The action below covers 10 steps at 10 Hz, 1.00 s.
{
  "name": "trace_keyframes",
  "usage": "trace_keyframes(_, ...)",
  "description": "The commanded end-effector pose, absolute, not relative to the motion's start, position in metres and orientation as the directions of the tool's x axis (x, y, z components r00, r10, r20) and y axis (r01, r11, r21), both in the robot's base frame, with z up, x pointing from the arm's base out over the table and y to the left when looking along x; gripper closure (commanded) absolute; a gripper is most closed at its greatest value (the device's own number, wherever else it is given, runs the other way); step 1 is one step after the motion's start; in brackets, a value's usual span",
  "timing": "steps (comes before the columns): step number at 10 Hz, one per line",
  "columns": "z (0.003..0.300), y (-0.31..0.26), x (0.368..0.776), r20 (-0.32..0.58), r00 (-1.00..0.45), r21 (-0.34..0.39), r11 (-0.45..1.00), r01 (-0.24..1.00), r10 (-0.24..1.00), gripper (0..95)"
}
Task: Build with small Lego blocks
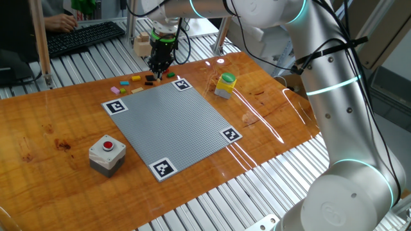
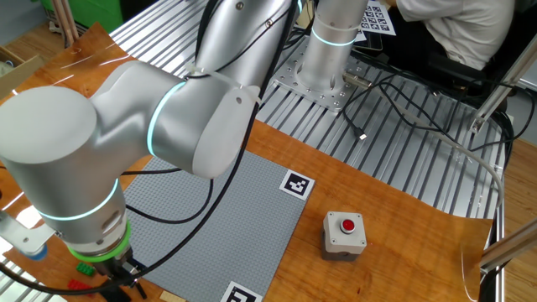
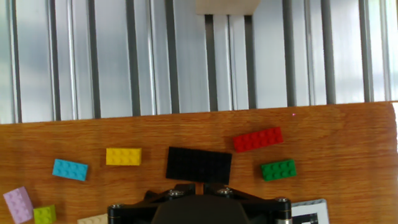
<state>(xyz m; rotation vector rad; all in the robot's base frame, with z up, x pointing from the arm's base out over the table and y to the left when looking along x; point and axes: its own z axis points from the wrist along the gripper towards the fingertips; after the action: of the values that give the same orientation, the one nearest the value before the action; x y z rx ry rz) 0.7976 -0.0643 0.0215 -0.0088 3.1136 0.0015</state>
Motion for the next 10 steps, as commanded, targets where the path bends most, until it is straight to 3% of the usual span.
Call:
trace_keyframes(1,0.021,-0.064,0.797,-0.025,-1.000,-0.004,1.000,-0.017,-0.017,95.0)
trace_keyframes(10,0.021,-0.071,0.784,-0.012,-1.000,0.006,1.000,-0.027,-0.027,95.0)
